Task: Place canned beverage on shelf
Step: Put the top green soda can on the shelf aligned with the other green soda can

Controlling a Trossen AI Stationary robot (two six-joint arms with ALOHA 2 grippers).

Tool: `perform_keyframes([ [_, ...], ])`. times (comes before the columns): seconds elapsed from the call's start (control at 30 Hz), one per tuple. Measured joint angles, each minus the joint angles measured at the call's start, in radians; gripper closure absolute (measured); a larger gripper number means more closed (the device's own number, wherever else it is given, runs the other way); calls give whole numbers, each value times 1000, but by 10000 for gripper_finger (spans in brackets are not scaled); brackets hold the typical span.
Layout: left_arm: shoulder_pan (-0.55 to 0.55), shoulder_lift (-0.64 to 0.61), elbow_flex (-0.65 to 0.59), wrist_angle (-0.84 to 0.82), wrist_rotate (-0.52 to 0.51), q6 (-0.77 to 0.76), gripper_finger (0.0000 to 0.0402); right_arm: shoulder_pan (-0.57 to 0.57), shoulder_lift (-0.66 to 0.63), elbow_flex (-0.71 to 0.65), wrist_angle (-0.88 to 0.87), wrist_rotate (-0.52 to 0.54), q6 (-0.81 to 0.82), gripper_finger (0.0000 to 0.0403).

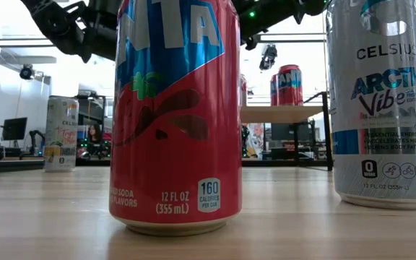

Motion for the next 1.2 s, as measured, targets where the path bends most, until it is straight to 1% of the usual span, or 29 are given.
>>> perform_keyframes([
  [0.23, 1, 12, 0, 31, -3, 0, 402, 0, 0, 0, 0, 0, 0, 390],
  [0.37, 1, 12, 0, 32, -48, 0, 402, 0, 0, 0, 0, 0, 1, 390],
  [0.53, 2, 11, 0, 31, -58, 0, 402, 0, 0, 0, -1, 0, 10, 390],
  [0.63, 1, 11, 0, 31, -91, 0, 401, 0, 0, 0, -5, 0, 14, 390],
  [0.73, 1, 11, 0, 31, -103, 0, 401, 0, 0, 0, -21, 0, 15, 390],
  [0.97, 1, -2, 0, 31, -109, -23, 401, 0, 0, 0, -33, 0, 85, 390],
  [1.2, 1, -23, 0, 2, -167, -28, 401, 0, 0, 0, -48, 0, 116, 390],
])
